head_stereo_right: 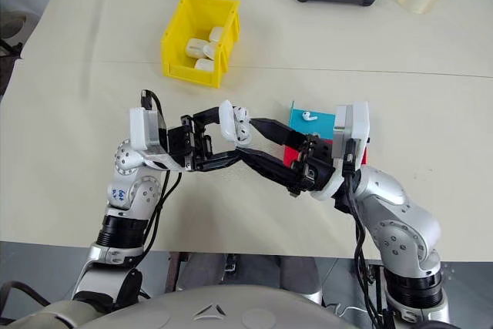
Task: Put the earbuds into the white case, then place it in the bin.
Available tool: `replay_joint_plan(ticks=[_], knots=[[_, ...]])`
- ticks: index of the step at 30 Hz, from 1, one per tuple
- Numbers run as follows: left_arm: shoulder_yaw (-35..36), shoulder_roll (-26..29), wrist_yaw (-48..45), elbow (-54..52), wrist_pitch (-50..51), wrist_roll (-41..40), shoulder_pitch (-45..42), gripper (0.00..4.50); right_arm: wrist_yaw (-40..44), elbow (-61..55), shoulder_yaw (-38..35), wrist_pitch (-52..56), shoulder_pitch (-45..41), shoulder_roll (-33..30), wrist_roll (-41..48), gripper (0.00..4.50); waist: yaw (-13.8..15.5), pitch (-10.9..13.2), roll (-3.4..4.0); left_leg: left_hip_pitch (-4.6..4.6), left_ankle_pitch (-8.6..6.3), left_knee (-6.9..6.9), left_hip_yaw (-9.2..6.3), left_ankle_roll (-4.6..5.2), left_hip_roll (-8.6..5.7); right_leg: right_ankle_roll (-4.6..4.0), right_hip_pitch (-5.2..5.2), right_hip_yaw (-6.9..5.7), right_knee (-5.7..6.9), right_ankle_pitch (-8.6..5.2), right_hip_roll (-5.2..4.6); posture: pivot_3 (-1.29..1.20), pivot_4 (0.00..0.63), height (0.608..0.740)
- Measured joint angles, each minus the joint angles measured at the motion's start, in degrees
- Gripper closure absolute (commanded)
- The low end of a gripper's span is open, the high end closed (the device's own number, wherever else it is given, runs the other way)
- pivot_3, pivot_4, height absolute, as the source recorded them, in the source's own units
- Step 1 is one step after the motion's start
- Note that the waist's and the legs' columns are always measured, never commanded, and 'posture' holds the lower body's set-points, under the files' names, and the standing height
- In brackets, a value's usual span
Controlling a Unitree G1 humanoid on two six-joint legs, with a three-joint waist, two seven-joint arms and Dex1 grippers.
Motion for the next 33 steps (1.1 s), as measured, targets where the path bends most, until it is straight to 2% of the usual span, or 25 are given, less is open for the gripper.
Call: replay_joint_plan(ticks=[1, 4, 7, 9, 10, 15, 17, 26, 33], knots=[[0.4, 1.9, 1.4, -0.2, 1.5, 1.2, 0.0, 1.71, 0.1, 0.6, -1.8, -0.2, 0.0, -1.0, -0.4, 1.75, 0.0, 0.0, 0.0, 0.01, 0.0, -0.02, 0.0, 0.0, 0.0, 0.0, -0.01, 0.0, 0.01, 0.0, 0.0, 0.0, 0.15, 0.74], [-0.9, 7.7, 2.6, -0.3, 3.7, 6.6, -1.2, 1.71, 0.8, 1.7, -3.4, 0.1, -2.0, -3.6, -0.3, 2.36, -0.2, 0.0, -0.02, 0.0, 0.0, -0.04, 0.04, 0.0, 0.03, 0.0, -0.03, 0.02, 0.0, 0.0, 0.04, 0.0, 0.15, 0.74], [-3.7, 13.8, 2.0, -0.4, 4.3, 13.3, -3.7, 1.71, 1.7, 1.8, -3.1, 0.6, -6.9, -7.0, -1.4, 3.39, -0.4, 0.0, -0.02, 0.02, 0.0, -0.08, 0.04, -0.01, 0.03, -0.01, -0.04, 0.03, 0.0, -0.01, 0.03, 0.0, 0.15, 0.74], [-4.7, 14.4, 1.5, -0.5, 4.3, 14.8, -4.4, 1.71, 2.4, 1.8, -1.0, 0.9, -9.1, -8.1, -3.3, 4.09, -0.3, 0.0, -0.01, 0.01, 0.0, -0.1, 0.0, 0.0, 0.03, -0.02, -0.04, 0.02, -0.01, -0.01, 0.01, 0.0, 0.15, 0.74], [-4.9, 14.3, 1.4, -0.5, 4.4, 14.8, -4.4, 1.71, 2.5, 1.8, -0.5, 1.0, -9.4, -8.1, -3.6, 4.31, -0.3, 0.0, -0.02, -0.01, 0.0, -0.1, 0.0, 0.0, 0.04, -0.02, -0.04, 0.02, -0.01, -0.01, 0.0, 0.0, 0.15, 0.74], [-7.9, 11.8, 1.7, -1.7, 5.7, 15.2, -5.2, 1.71, 3.7, 4.4, 11.3, 0.7, -14.1, -6.4, -13.5, 4.31, 0.0, 0.0, -0.02, -0.1, -0.03, -0.07, -0.03, 0.05, -0.01, -0.01, -0.07, -0.03, 0.0, -0.01, -0.04, 0.0, 0.15, 0.74], [-8.7, 12.0, 2.0, -2.4, 7.4, 15.8, -5.1, 1.71, 4.6, 6.2, 13.2, -0.1, -14.1, -6.2, -16.1, 4.31, 0.1, 0.0, -0.02, -0.1, -0.03, -0.07, -0.02, 0.05, -0.03, -0.01, -0.08, -0.03, 0.02, -0.01, -0.04, 0.0, 0.15, 0.74], [-9.1, 12.1, 2.9, -4.2, 9.8, 16.4, -4.8, 1.71, 7.4, 8.2, 13.8, -1.3, -15.3, -3.9, -18.9, 4.31, 0.0, 0.0, -0.03, -0.08, -0.03, -0.07, -0.02, 0.04, 0.0, -0.01, -0.08, -0.03, 0.02, -0.01, -0.02, 0.0, 0.15, 0.74], [-7.8, 11.6, 3.2, -4.2, 9.4, 15.5, -3.2, 1.71, 9.6, 11.3, 12.4, -2.9, -14.8, -5.4, -21.3, 4.31, 0.0, 0.0, -0.03, -0.08, -0.02, -0.06, -0.02, 0.04, -0.01, -0.01, -0.07, -0.04, 0.02, -0.01, -0.03, 0.0, 0.15, 0.74]])
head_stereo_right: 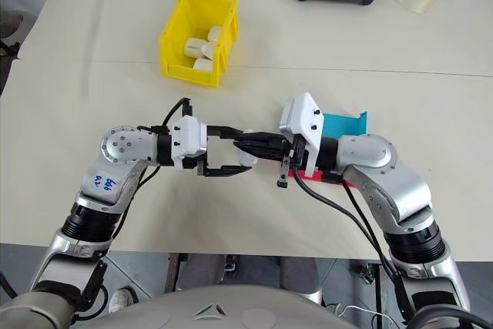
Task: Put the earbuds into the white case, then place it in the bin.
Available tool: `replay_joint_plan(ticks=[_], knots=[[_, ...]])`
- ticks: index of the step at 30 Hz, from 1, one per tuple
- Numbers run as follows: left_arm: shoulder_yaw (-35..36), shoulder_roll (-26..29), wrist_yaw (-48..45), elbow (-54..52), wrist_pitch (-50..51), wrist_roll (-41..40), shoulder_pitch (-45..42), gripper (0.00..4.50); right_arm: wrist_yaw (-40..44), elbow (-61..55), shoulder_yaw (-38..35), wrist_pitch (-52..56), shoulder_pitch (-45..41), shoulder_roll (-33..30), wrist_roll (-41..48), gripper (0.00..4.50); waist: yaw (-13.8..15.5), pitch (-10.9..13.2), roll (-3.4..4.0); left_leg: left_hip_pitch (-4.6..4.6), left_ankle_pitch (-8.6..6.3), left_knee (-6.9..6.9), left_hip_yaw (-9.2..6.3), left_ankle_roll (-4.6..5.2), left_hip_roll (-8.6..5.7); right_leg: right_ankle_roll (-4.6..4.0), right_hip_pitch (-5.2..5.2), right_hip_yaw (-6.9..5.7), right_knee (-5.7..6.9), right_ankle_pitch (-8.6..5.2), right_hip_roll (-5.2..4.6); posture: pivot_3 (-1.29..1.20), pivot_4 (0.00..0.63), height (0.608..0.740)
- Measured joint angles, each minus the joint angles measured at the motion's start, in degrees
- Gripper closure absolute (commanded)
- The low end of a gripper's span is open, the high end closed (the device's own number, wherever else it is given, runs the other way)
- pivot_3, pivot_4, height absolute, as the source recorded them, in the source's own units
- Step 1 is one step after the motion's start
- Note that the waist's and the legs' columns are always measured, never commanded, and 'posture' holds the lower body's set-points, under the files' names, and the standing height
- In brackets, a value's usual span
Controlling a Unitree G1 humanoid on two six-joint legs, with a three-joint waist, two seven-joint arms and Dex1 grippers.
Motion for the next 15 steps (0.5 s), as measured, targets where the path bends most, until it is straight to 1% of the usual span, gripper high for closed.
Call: replay_joint_plan(ticks=[4, 7, 10, 13, 15], knots=[[2.6, 0.0, -0.2, 0.0, -0.5, -2.0, 0.6, 1.71, 1.3, 1.9, -2.5, -1.0, 1.5, -1.4, -0.7, 4.31, 0.1, 0.0, 0.0, 0.0, 0.0, 0.0, -0.01, 0.0, 0.0, 0.0, 0.0, -0.01, 0.0, 0.0, -0.01, 0.0, 0.15, 0.74], [5.0, -1.3, 0.0, -1.9, -1.9, -5.3, 1.0, 1.71, 2.6, 3.2, -3.7, -1.5, 4.9, -2.4, -1.2, 4.31, 0.2, 0.0, 0.0, -0.01, 0.0, 0.01, -0.02, 0.0, 0.0, 0.0, 0.01, -0.03, 0.0, 0.0, -0.02, 0.0, 0.15, 0.74], [6.9, -1.7, 0.6, -2.4, -1.9, -7.0, 2.1, 1.71, 4.0, 3.3, -6.5, -5.1, 8.1, -2.6, -1.4, 4.31, 0.1, 0.0, 0.0, -0.01, -0.01, 0.01, 0.01, 0.01, -0.01, 0.0, 0.02, -0.01, 0.0, 0.0, -0.02, 0.0, 0.15, 0.74], [7.8, -1.9, 2.4, -2.4, -1.8, -7.2, 3.2, 1.71, 5.4, 3.2, -11.3, -11.8, 10.2, -1.6, -1.3, 4.31, 0.0, 0.0, 0.0, 0.05, 0.01, 0.01, 0.04, -0.02, 0.02, 0.0, 0.02, 0.01, -0.01, 0.0, 0.04, 0.0, 0.15, 0.74], [9.5, -2.6, 5.5, -2.3, -1.6, -7.2, 4.0, 1.71, 5.2, 2.6, -14.9, -14.9, 12.8, -0.4, -0.8, 3.96, 0.1, 0.0, 0.0, 0.06, 0.02, 0.0, 0.03, -0.04, 0.04, 0.0, 0.02, 0.02, 0.02, 0.0, 0.05, 0.0, 0.15, 0.74]])
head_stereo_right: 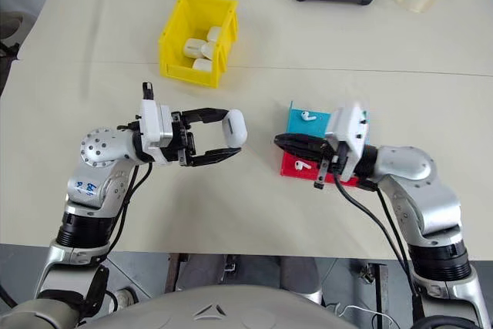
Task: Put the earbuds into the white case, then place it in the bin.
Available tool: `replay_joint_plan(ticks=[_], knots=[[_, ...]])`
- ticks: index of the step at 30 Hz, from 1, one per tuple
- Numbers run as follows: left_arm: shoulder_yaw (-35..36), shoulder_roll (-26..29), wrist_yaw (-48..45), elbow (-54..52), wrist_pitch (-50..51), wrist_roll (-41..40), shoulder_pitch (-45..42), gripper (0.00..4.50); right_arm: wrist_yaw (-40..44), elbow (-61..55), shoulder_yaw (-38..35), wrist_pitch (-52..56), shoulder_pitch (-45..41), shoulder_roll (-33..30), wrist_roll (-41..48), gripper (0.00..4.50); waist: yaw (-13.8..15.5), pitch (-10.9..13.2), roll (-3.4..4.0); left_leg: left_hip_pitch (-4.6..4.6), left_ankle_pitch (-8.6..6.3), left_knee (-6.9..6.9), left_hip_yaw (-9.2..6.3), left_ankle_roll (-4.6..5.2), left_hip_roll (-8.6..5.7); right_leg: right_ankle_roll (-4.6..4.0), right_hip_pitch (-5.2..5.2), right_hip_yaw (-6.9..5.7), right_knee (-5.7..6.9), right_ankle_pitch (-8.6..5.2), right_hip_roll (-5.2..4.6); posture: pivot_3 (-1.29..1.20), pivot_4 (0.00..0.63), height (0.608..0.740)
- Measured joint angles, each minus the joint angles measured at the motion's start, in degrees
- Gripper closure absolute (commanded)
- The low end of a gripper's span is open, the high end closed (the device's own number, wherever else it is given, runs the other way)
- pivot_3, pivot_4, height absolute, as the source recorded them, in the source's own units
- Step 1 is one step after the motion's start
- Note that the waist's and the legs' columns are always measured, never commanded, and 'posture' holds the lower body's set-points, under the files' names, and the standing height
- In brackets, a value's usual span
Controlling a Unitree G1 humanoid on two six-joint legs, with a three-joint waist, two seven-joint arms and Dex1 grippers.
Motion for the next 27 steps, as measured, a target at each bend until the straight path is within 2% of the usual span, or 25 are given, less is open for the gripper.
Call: replay_joint_plan(ticks=[4, 9, 12, 13, 17, 20, 23, 27], knots=[[5.1, -1.8, 9.8, 1.0, 1.7, 0.8, 0.5, 1.71, -0.5, -0.5, -4.4, -7.0, 7.6, 0.5, -2.1, 2.85, 0.1, 0.0, 0.0, 0.01, 0.0, 0.02, 0.01, 0.0, -0.04, 0.01, 0.02, 0.03, 0.03, 0.0, -0.02, 0.0, 0.15, 0.74], [9.2, -3.6, 18.7, 1.0, 4.9, 0.9, 0.1, 1.71, -3.8, -0.5, -9.3, -14.6, 12.1, 3.4, -5.3, 1.18, 0.1, 0.0, 0.0, 0.04, 0.0, 0.02, 0.03, -0.01, -0.03, 0.01, 0.02, 0.04, 0.05, 0.01, 0.0, 0.0, 0.15, 0.74], [12.1, -4.9, 28.8, 0.8, 10.0, 3.3, -0.5, 1.71, -7.0, -0.1, -12.3, -19.6, 15.2, 5.6, -8.2, 0.22, 0.0, 0.0, 0.0, 0.06, 0.01, 0.01, 0.05, -0.02, -0.01, 0.01, 0.01, 0.07, 0.07, 0.01, 0.03, 0.0, 0.15, 0.74], [12.8, -5.3, 30.7, 0.8, 11.2, 3.5, -0.6, 1.71, -7.9, 0.0, -12.7, -20.0, 15.9, 6.2, -8.5, 0.02, 0.0, 0.0, 0.0, 0.06, 0.01, 0.0, 0.07, -0.02, -0.02, 0.01, 0.01, 0.09, 0.12, 0.01, 0.03, 0.0, 0.15, 0.74], [12.7, -7.0, 33.2, 0.9, 12.3, 3.5, -1.7, 1.71, -9.8, 0.4, -12.8, -20.5, 16.2, 6.8, -9.0, 0.02, 0.0, 0.0, 0.0, 0.08, 0.02, 0.01, 0.08, -0.03, -0.03, 0.01, 0.01, 0.09, 0.09, 0.01, 0.01, 0.0, 0.15, 0.74], [12.5, -7.5, 34.0, 3.4, 12.3, 3.6, -6.0, 1.71, -11.2, 0.4, -12.6, -21.1, 15.7, 6.8, -9.6, 0.02, 0.2, 0.0, 0.0, 0.08, 0.02, 0.02, 0.08, -0.04, -0.08, 0.01, 0.02, 0.07, 0.09, 0.01, 0.0, 0.0, 0.15, 0.74], [11.4, -6.8, 33.1, 8.9, 12.4, 4.4, -11.1, 1.71, -12.4, 0.4, -12.1, -20.9, 14.3, 6.8, -9.9, 0.02, 0.1, 0.0, 0.0, 0.09, 0.02, 0.02, 0.09, -0.03, -0.11, 0.01, 0.01, 0.07, 0.13, 0.01, 0.02, 0.0, 0.15, 0.74], [8.0, -6.4, 28.9, 23.6, 11.8, 6.3, -21.0, 1.71, -13.3, 0.1, -11.0, -19.1, 12.3, 6.6, -9.3, 0.02, 0.2, 0.0, -0.01, 0.08, 0.04, 0.04, 0.13, -0.04, -0.11, 0.01, 0.0, -0.24, 0.13, 0.01, 0.12, 0.0, 0.15, 0.74]])
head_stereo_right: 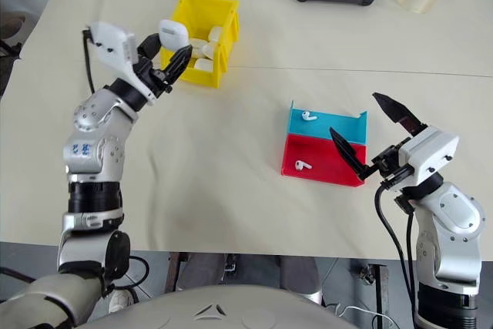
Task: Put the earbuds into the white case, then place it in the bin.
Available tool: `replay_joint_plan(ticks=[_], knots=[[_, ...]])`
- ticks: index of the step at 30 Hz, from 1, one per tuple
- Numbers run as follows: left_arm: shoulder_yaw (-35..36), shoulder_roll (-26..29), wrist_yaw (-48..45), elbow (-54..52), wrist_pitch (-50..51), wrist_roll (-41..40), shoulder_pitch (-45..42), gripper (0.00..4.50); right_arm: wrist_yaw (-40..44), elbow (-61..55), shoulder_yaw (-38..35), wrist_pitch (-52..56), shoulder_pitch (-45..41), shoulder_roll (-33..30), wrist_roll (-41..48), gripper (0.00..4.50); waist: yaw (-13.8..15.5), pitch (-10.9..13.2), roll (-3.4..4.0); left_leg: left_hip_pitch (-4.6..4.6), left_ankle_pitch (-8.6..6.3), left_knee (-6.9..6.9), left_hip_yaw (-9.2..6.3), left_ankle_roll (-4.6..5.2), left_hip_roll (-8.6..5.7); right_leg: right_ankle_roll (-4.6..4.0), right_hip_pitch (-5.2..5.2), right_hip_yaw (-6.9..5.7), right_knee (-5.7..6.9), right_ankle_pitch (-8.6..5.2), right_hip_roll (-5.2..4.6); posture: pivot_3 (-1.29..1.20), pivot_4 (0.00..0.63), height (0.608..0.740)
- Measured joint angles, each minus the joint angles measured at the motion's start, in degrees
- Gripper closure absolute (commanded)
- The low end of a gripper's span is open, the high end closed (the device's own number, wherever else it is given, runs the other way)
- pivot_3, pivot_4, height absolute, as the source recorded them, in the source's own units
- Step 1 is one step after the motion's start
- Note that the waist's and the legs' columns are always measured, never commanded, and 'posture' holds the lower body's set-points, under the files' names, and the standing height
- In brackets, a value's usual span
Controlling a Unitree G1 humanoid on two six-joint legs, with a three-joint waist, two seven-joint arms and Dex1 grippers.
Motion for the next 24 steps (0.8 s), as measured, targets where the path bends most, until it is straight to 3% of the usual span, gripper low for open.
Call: replay_joint_plan(ticks=[1, 3, 7, 10, 17, 21, 24], knots=[[-0.7, 0.2, -1.1, 3.6, -0.2, 0.5, -2.6, 1.71, 0.0, -0.3, 0.6, 0.8, -0.6, -0.1, 0.2, 0.02, 0.0, 0.0, 0.0, -0.01, 0.01, 0.0, 0.01, 0.01, -0.02, 0.01, 0.0, -0.11, 0.01, 0.0, 0.01, 0.0, 0.15, 0.74], [-1.8, 0.4, -2.6, 10.0, -1.1, 1.7, -7.0, 0.99, -0.1, -1.0, 1.3, 1.7, -0.9, -0.2, 0.4, 0.0, -0.1, 0.0, 0.0, -0.01, 0.0, -0.02, 0.01, 0.03, -0.06, 0.01, -0.03, -0.14, 0.25, 0.0, 0.01, 0.0, 0.15, 0.74], [-2.2, 0.5, -2.3, 15.7, -3.0, 3.4, -9.4, 0.03, -0.5, -2.3, 1.7, 3.0, -0.9, -0.2, 0.6, 0.0, -0.3, 0.0, -0.01, -0.02, -0.02, -0.04, 0.05, 0.07, -0.06, 0.01, -0.09, -0.11, 0.29, 0.0, -0.06, 0.0, 0.15, 0.74], [-2.2, 0.6, -2.4, 15.0, -3.3, 3.5, -8.9, 0.03, -0.7, -3.2, 1.7, 3.3, -0.1, -0.2, 0.7, 0.0, -0.1, 0.0, -0.01, -0.04, -0.02, 0.0, 0.02, 0.06, -0.03, 0.01, -0.09, -0.1, 0.32, 0.0, -0.09, 0.0, 0.15, 0.74], [-0.2, 3.6, -7.1, 1.3, 0.1, -0.5, 1.4, 0.03, -0.4, -3.3, 1.5, 3.4, 1.1, -0.7, 1.0, 0.0, -0.3, 0.0, -0.01, -0.03, 0.02, 0.02, 0.0, -0.01, 0.04, 0.01, -0.08, 0.32, 0.34, 0.0, -0.1, 0.0, 0.15, 0.74], [0.7, 13.2, -22.3, -15.1, 0.8, -8.2, 16.2, 0.03, 2.5, -1.6, 1.4, 3.5, -0.1, -2.9, 2.6, 0.0, -1.7, 0.0, 0.02, 0.05, -0.03, -0.09, 0.03, -0.02, 0.1, -0.02, -0.07, 0.43, 0.26, -0.01, -0.11, 0.0, 0.15, 0.74], [3.2, 20.0, -32.4, -19.9, -2.7, -10.1, 28.3, 0.03, 8.0, 0.9, 1.5, 4.5, -0.8, -6.4, 5.4, 0.0, -1.9, 0.0, 0.03, 0.07, -0.03, -0.06, 0.01, -0.03, 0.18, -0.07, -0.01, 0.4, -0.05, -0.04, -0.11, 0.0, 0.15, 0.74]])
